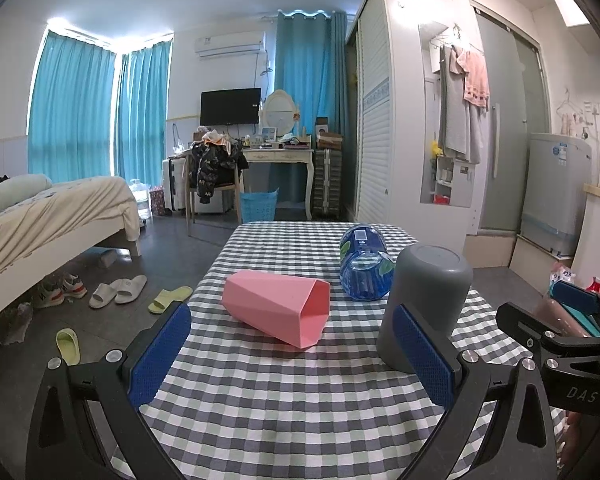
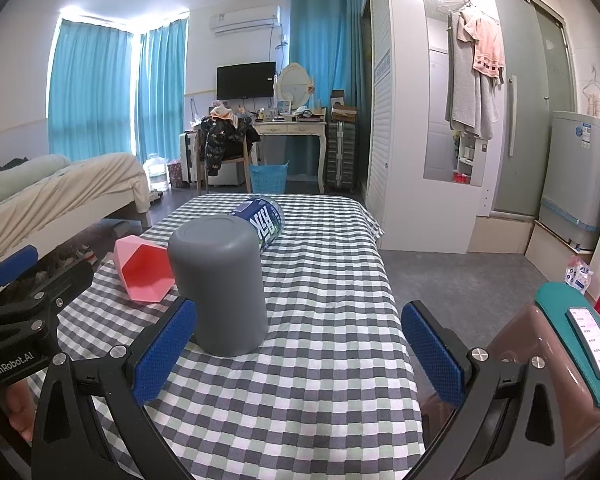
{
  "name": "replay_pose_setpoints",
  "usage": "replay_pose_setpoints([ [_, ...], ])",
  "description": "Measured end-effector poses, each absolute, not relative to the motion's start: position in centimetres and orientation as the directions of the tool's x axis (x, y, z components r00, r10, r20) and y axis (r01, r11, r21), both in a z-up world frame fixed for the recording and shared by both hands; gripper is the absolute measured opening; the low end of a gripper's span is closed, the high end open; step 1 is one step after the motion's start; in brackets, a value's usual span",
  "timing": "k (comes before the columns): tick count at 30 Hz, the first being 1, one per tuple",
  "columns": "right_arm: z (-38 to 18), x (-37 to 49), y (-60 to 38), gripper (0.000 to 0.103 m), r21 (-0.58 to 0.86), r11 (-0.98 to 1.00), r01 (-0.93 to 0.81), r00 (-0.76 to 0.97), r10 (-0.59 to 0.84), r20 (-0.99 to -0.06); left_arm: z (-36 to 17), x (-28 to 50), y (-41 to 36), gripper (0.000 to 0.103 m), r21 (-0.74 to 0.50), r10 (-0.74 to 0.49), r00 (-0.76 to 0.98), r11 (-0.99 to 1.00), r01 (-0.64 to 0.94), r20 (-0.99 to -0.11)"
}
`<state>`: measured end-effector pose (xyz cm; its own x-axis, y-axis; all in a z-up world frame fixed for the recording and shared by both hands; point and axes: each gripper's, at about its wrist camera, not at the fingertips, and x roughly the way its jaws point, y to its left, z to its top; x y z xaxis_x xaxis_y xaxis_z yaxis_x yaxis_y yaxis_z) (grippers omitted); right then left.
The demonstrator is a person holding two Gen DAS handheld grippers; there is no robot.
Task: Flip cup upside down
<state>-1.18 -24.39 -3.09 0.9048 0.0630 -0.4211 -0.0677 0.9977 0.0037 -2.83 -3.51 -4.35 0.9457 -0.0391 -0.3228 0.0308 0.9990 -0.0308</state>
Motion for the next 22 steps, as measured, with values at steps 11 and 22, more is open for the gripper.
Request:
replay_pose_setpoints([
  [11, -3.12, -1.19, -24.40, 0.103, 0.003, 0.998, -0.069, 0.904, 0.064, -0.423, -4.28, -2.81, -3.55, 0.103, -0.030, -0.038, 0.946, 0.999, 0.030, -0.323],
  [22, -3.17, -1.21, -24.42, 0.103, 0.003, 0.998, -0.068, 0.903, 0.063, -0.425, -4.41, -2.80, -3.68, 0.103, -0.022, -0.039, 0.945, 0.999, 0.034, -0.326],
])
